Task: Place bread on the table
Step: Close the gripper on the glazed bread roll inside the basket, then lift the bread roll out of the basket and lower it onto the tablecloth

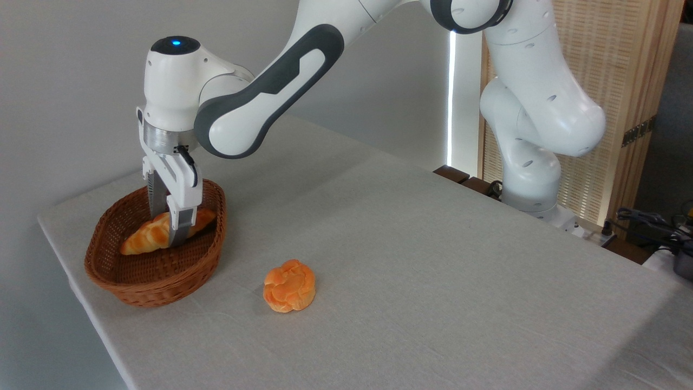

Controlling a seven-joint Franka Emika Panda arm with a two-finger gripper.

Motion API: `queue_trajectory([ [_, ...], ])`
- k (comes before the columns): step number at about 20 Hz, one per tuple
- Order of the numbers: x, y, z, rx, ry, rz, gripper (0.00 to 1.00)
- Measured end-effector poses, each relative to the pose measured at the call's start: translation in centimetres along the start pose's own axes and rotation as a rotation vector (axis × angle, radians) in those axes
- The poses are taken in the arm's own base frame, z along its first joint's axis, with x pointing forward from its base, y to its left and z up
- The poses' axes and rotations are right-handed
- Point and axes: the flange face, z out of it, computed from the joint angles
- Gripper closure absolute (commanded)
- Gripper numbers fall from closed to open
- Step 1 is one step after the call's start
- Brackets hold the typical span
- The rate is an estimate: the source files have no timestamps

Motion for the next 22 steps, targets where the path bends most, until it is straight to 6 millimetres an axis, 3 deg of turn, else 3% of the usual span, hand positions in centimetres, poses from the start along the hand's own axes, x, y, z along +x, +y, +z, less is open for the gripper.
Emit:
queue_trajectory([
  [2, 0.1, 0.0, 0.1, 0.002, 0.008, -0.002, 0.62],
  [7, 0.0, -0.1, 0.3, 0.000, 0.006, -0.003, 0.76],
  [17, 0.2, -0.1, 0.0, 0.013, 0.009, 0.012, 0.73],
  [22, 0.9, -2.5, -3.4, 0.002, 0.010, -0.097, 0.71],
])
